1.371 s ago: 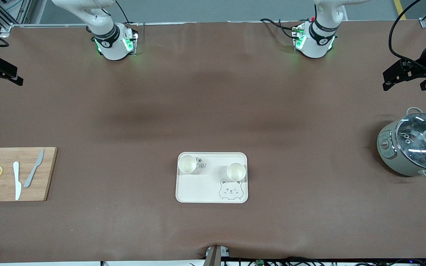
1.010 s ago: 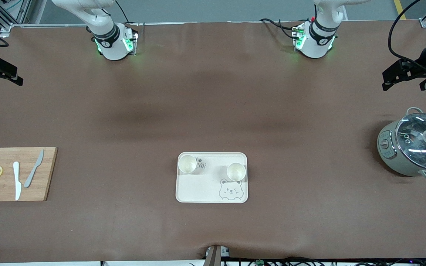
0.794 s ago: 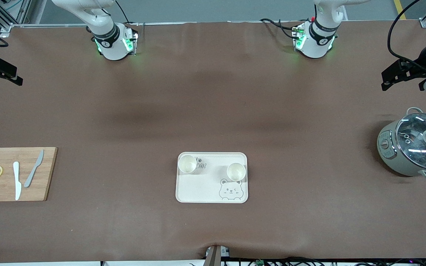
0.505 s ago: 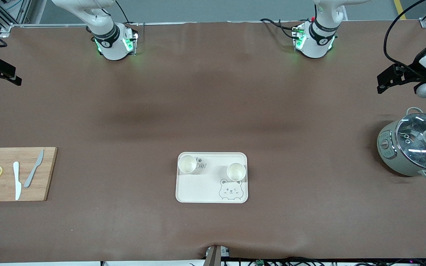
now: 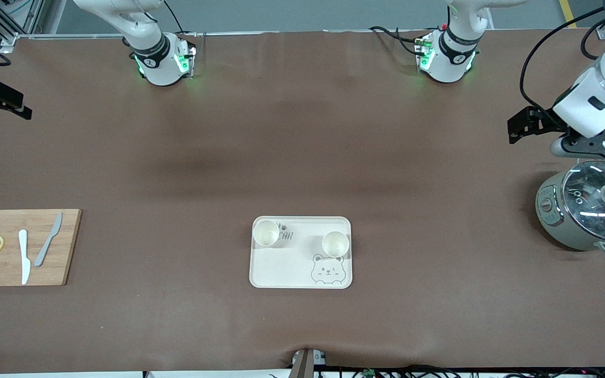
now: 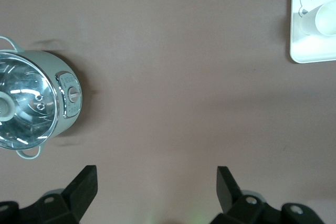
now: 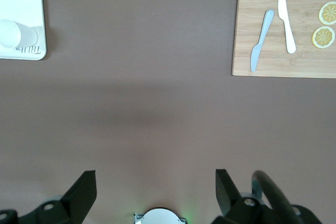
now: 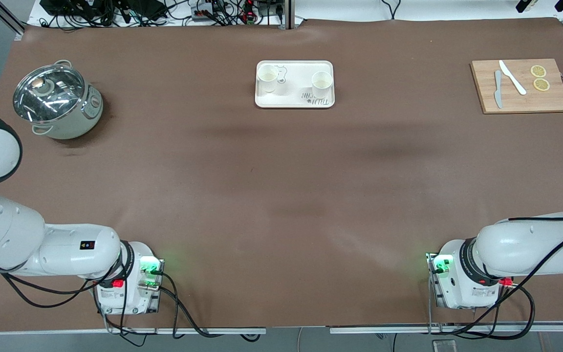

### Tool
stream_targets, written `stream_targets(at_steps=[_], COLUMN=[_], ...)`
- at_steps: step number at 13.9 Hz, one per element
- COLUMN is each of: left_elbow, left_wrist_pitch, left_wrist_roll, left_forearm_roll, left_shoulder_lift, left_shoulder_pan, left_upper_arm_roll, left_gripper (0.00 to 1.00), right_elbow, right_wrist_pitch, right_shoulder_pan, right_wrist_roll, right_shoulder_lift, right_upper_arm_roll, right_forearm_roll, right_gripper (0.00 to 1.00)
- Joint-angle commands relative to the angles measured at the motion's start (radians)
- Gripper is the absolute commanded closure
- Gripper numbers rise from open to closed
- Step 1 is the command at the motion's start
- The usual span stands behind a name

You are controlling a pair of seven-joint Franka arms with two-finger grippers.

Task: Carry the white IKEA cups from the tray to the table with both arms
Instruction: 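Move the left gripper over the white cup on the tray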

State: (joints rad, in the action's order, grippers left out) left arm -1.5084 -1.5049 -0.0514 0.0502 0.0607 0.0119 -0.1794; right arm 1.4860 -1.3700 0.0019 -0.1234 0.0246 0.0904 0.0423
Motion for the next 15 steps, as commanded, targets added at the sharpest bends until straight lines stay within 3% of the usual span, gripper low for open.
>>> stream_targets(at_steps=[1, 8, 15], left_elbow=[0.002, 0.01, 0.011], left_wrist_pitch=[-0.027, -0.098, -0.227], left_wrist_roll=[-0.004, -0.136, -0.376], left_forearm_roll=[-0.018, -0.061, -0.052], left_shoulder_lift=[0.014, 0.123, 0.246], left_shoulder_pan=[0.005, -0.016, -0.16], left_upper_arm_roll=[-0.008, -0.017, -0.017], left_gripper=[0.0, 0.0, 0.0], right_elbow=[0.003, 0.002, 0.0], right_wrist_pitch=[0.017, 0.02, 0.02], right_shoulder_pan=[-0.005, -0.03, -0.03], right_wrist_roll=[0.011, 0.014, 0.013], right_shoulder_lift=[0.012, 0.012, 0.011], right_upper_arm_roll=[-0.001, 0.0, 0.0], right_forearm_roll=[-0.004, 0.001, 0.002], right_gripper=[0.0, 0.0, 0.0])
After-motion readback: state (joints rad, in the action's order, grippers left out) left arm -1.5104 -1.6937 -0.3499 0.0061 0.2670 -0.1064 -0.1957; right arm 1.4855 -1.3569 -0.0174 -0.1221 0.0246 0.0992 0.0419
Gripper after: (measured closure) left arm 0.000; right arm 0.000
